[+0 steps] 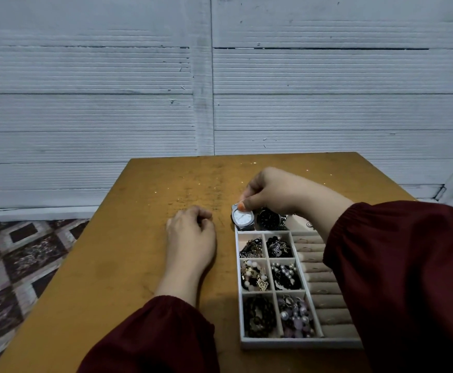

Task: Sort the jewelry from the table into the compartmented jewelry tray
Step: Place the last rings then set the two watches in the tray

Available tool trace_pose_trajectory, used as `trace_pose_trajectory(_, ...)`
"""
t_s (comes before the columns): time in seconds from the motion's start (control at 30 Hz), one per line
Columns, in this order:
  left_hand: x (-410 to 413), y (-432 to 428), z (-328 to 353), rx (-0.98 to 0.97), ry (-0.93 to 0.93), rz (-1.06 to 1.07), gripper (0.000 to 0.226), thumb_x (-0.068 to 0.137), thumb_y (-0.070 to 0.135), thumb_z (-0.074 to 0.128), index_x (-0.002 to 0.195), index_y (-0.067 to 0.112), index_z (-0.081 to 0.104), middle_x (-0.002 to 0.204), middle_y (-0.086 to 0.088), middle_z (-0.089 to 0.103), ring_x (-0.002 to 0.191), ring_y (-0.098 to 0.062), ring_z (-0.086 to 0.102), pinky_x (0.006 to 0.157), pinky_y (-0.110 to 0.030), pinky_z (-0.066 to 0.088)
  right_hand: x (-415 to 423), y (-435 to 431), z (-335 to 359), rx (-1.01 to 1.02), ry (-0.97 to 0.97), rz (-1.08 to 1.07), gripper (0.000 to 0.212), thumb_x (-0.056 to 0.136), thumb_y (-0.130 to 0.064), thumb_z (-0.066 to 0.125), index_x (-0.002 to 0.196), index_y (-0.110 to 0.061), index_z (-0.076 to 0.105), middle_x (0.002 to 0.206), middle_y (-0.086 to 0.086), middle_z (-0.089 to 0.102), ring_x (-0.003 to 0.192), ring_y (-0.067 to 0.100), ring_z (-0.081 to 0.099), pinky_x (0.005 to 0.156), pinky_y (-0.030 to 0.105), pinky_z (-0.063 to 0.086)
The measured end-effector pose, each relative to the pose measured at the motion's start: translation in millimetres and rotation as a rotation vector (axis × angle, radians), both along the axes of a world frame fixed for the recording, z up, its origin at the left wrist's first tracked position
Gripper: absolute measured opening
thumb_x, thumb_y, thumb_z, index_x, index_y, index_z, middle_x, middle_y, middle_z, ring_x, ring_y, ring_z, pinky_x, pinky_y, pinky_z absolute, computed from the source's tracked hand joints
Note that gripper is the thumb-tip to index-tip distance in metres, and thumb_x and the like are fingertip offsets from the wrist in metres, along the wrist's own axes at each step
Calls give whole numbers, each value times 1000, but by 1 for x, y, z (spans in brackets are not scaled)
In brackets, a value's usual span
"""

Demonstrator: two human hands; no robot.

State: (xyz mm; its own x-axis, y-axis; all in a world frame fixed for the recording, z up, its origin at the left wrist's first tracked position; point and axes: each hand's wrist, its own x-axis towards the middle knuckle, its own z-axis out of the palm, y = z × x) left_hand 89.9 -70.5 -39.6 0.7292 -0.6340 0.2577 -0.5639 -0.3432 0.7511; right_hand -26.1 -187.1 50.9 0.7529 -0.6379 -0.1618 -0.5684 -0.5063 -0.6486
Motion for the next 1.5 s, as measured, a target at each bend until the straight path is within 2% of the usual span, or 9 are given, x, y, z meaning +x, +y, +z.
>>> trace_pose_trajectory(0.1,-1,0,0,9,3,2,18,88,12,50,94,20,66,102,0,64,106,-22,50,92,-33,38,-1,-3,-2,-42,50,6,12,82,-28,73,84,-17,70,70,-5,64,62,7,54,59,20,38)
trace_pose_trajectory(0.3,0,-1,-1,-8,-2,-1,19,88,12,50,94,18,67,102,-1,65,104,-23,52,95,-34,39,4,-12,-14,-105,110,-41,22,79,-40,73,77,-19,69,73,-9,66,92,22,59,99,45,40)
trace_pose_trajectory(0.43,1,-1,-1,-7,-14,-1,20,88,12,50,94,19,67,102,0,65,103,-22,52,93,-32,37,3,-12,-8,-94,79,-56,19,83,-32,72,85,-13,71,66,-12,60,75,14,58,82,31,47)
trace_pose_trajectory(0.57,1,-2,-1,20,-22,1,21,89,13,49,97,20,67,101,3,60,105,-21,48,91,-29,34,2,-12,-5,-116,66,-50,18,86,-27,69,92,-9,70,65,-8,57,59,6,49,54,20,35)
trace_pose_trajectory(0.93,2,-3,-2,27,-26,12,20,88,15,50,98,21,67,105,0,65,106,-24,51,90,-30,35,10,-5,-1,-227,273,53,20,88,-27,62,94,-10,73,87,4,67,74,17,56,69,27,46)
trace_pose_trajectory(1.07,2,-3,-3,25,-21,11,20,88,15,50,97,21,67,105,-1,65,106,-24,51,91,-30,36,10,-3,3,-217,291,92,21,91,-30,62,99,-13,72,78,-5,62,71,11,55,60,20,40)
trace_pose_trajectory(1.23,4,-5,-4,25,-27,10,20,87,17,51,96,22,68,103,-1,66,105,-25,54,93,-33,38,12,-4,6,-345,301,54,14,85,-34,68,94,-24,69,80,-12,61,86,13,54,97,39,32)
trace_pose_trajectory(1.4,3,-5,-4,32,-33,7,20,88,18,50,97,22,67,105,-2,65,106,-25,52,93,-32,36,10,-3,8,-340,318,59,12,79,-31,74,83,-20,74,62,-12,60,59,5,51,61,25,36)
trace_pose_trajectory(1.5,3,-5,-3,37,-37,11,20,89,18,50,99,21,67,105,-1,64,106,-24,51,91,-30,34,11,-6,5,-334,286,46,14,80,-32,73,83,-19,73,69,-10,64,68,10,57,63,24,41)
